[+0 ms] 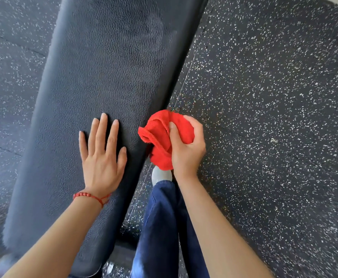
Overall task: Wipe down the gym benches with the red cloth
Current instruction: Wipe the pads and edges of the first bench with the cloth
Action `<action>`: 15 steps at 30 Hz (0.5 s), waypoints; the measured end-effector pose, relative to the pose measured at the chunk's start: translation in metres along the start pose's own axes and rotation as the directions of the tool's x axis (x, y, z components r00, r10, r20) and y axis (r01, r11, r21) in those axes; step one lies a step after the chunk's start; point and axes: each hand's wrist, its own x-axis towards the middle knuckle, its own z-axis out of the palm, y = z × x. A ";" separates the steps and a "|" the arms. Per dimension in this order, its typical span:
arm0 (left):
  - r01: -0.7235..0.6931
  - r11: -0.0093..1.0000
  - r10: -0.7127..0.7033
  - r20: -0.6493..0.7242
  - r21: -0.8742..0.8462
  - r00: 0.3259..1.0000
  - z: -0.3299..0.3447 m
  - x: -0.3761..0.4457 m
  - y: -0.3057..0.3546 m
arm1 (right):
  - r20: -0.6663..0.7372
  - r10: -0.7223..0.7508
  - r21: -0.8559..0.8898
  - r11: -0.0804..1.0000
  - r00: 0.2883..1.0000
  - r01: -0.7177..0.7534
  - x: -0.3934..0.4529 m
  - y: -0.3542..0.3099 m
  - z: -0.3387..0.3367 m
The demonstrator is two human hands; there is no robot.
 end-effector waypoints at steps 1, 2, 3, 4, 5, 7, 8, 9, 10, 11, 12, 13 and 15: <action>0.000 1.000 0.000 -0.002 0.002 1.000 0.000 0.001 0.000 | 0.003 0.000 0.003 1.000 1.000 0.000 -0.005 0.002 -0.001; -0.003 1.000 0.003 -0.003 0.000 1.000 0.001 0.001 -0.001 | 0.005 0.000 0.003 1.000 1.000 0.000 -0.009 0.004 -0.001; -0.006 1.000 0.006 -0.003 -0.009 1.000 0.001 0.000 -0.001 | 0.004 -0.002 0.000 1.000 1.000 0.002 -0.012 0.006 -0.002; -0.009 1.000 0.009 -0.001 -0.026 1.000 0.001 -0.001 -0.002 | 0.002 -0.007 -0.006 1.000 1.000 0.007 -0.015 0.007 -0.003; -0.017 0.999 0.017 0.000 -0.049 1.000 0.000 -0.001 -0.003 | 0.001 -0.010 -0.011 1.000 1.000 0.010 -0.018 0.008 -0.004; -0.041 0.995 0.042 0.003 -0.088 0.999 -0.001 -0.002 -0.008 | 0.007 -0.006 -0.011 1.000 1.000 0.006 -0.023 0.009 -0.004; -0.055 0.994 0.055 0.002 -0.097 0.998 -0.002 -0.004 -0.010 | 0.010 -0.006 -0.012 1.000 1.000 0.006 -0.025 0.009 -0.005; -0.061 0.993 0.061 -0.002 -0.097 0.998 -0.002 -0.006 -0.013 | 0.011 -0.009 -0.015 1.000 1.000 0.009 -0.028 0.009 -0.006; -0.055 0.995 0.054 -0.009 -0.089 0.998 -0.002 -0.011 -0.015 | 0.013 -0.016 -0.019 1.000 1.000 0.016 -0.031 0.010 -0.007; -0.038 0.996 0.037 -0.018 -0.077 0.999 -0.003 -0.017 -0.017 | 0.014 -0.021 -0.019 1.000 1.000 0.021 -0.035 0.012 -0.007; -0.018 0.998 0.016 -0.028 -0.064 0.999 -0.004 -0.025 -0.019 | 0.011 -0.020 -0.017 1.000 1.000 0.020 -0.039 0.013 -0.007; 0.000 0.999 -0.002 -0.036 -0.054 0.999 -0.004 -0.034 -0.021 | 0.005 -0.012 -0.012 1.000 1.000 0.012 -0.044 0.014 -0.008; 0.025 0.999 -0.027 -0.044 -0.038 0.999 -0.004 -0.057 -0.027 | -0.010 -0.006 -0.007 1.000 1.000 0.006 -0.054 0.016 -0.009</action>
